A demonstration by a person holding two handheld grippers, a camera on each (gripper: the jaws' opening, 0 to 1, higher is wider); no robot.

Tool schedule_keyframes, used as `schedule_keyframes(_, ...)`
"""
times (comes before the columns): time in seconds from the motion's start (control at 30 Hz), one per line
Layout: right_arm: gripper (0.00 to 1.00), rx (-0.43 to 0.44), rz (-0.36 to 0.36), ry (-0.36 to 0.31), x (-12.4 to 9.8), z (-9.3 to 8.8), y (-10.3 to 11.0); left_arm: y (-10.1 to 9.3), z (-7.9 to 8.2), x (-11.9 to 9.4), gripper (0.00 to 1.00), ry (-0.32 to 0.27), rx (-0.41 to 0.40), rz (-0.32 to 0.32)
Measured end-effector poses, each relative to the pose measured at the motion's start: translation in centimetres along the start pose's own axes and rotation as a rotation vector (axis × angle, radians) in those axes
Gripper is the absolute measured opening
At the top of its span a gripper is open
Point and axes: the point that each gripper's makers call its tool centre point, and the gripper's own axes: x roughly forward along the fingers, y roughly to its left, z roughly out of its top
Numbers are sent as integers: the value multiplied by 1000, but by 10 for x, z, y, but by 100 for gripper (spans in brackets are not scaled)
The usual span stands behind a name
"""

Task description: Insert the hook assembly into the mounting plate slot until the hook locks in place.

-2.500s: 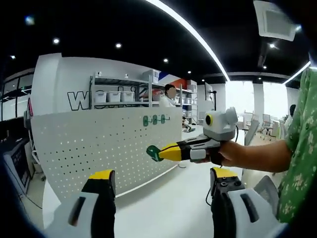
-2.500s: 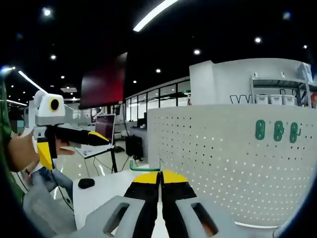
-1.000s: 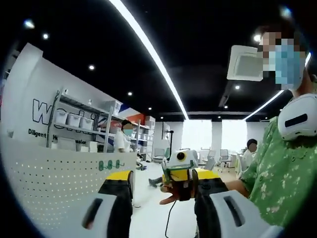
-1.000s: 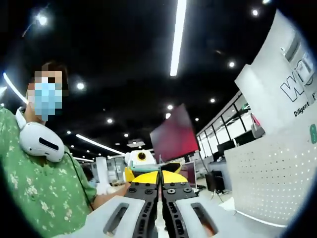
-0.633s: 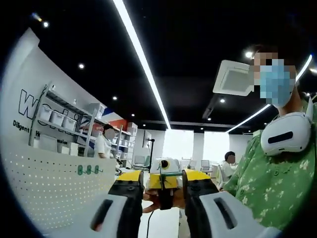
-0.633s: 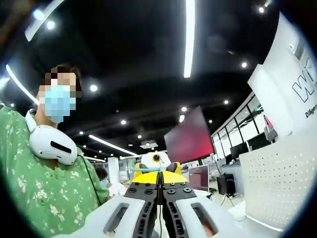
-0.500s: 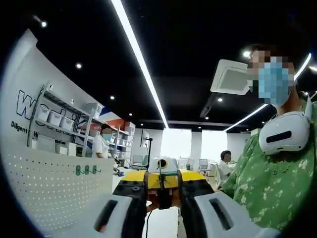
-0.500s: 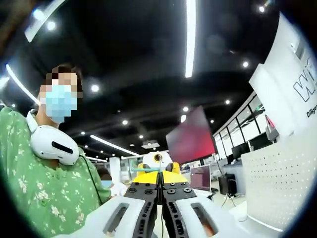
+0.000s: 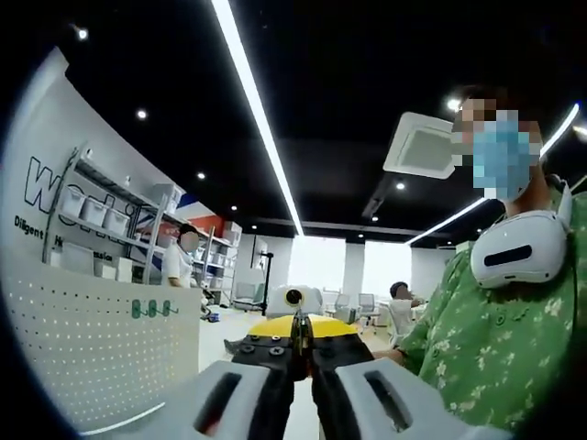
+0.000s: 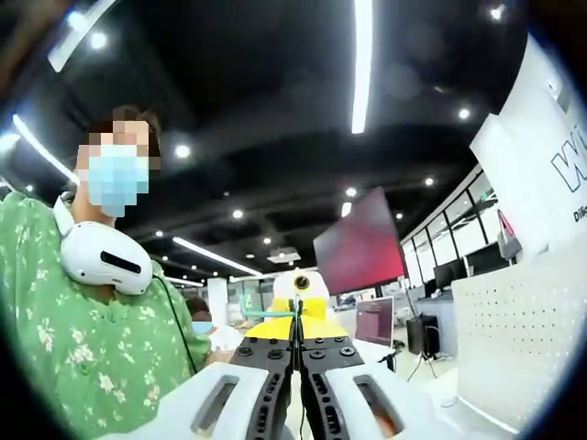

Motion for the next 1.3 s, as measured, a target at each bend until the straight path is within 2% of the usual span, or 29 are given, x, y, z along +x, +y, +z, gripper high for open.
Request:
schedule_keyframes(0.2,0,-5,3,35,1,-3,-1,0,-2,-2,3,7,-3,-1)
schedule_keyframes(0.57,1,-5,-61,20,-2,1,-11,11,0,-6,2,-24,-34,52)
schedule_keyframes(0.63,4,-23,-85,34,-3,0,-14,14,2,-7,2,-35,-43,66)
schedule_keyframes(0.87,6,-104,-165,84,-3,-4,-22,26,1,-10,2,-26,-26,141)
schedule_keyframes(1.07,8,-160,-247,114,-8,-5,-33,36,-5,-11,2,34,39,227)
schedule_keyframes(1.3,9,-243,-319,194,-13,-12,-40,43,-7,-9,2,54,68,283)
